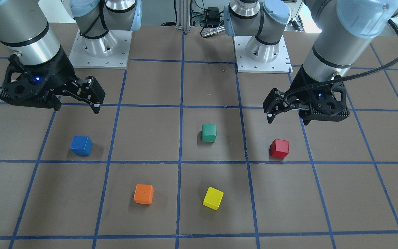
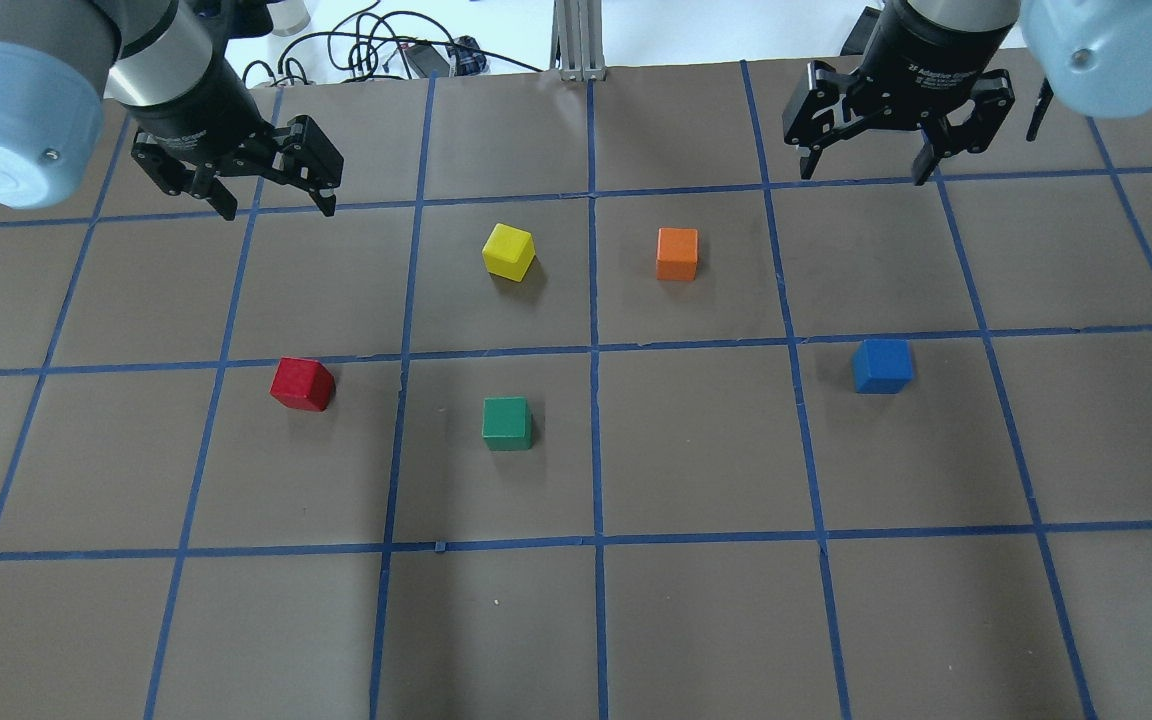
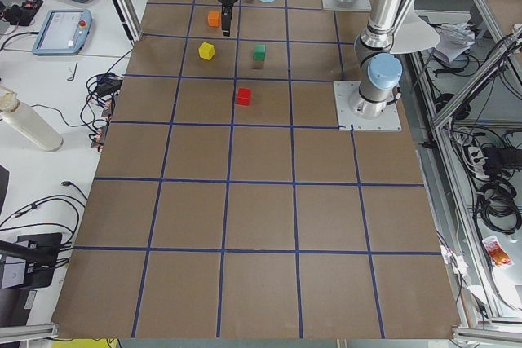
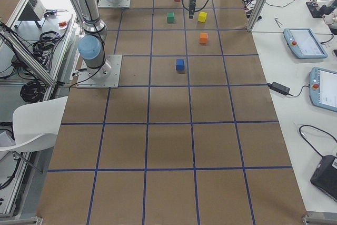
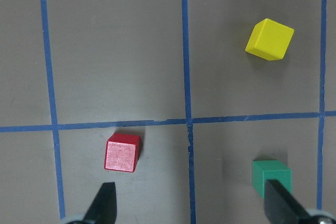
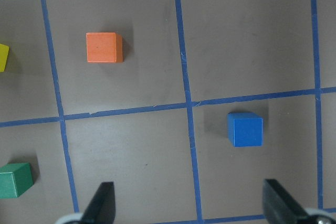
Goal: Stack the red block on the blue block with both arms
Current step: 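Move the left gripper down toward the red cube, then close the left gripper around the red cube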
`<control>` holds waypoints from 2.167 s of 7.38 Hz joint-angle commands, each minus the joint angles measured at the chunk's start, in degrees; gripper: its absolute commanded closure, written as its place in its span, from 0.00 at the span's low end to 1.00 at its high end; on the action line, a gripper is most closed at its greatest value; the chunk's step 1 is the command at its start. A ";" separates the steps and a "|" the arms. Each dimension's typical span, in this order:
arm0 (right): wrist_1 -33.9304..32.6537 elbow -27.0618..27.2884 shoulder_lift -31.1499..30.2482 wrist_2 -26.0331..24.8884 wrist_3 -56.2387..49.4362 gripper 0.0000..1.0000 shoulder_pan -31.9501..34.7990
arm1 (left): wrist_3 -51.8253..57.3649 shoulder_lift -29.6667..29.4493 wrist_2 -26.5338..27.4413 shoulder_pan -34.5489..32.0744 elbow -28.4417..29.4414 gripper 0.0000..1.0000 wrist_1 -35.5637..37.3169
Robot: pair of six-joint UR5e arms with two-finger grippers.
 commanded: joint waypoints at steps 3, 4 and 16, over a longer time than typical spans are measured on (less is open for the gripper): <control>-0.57 -0.08 -0.09 -1.05 0.18 0.00 0.09 | 1.81 1.59 0.49 1.44 -0.59 0.00 0.13; -0.40 0.00 -0.18 -1.06 0.18 0.00 0.17 | 6.52 0.38 1.02 5.37 -1.20 0.00 -0.21; -1.10 0.09 -0.35 0.09 0.18 0.00 0.62 | 21.14 -9.55 0.67 9.72 -30.65 0.00 36.77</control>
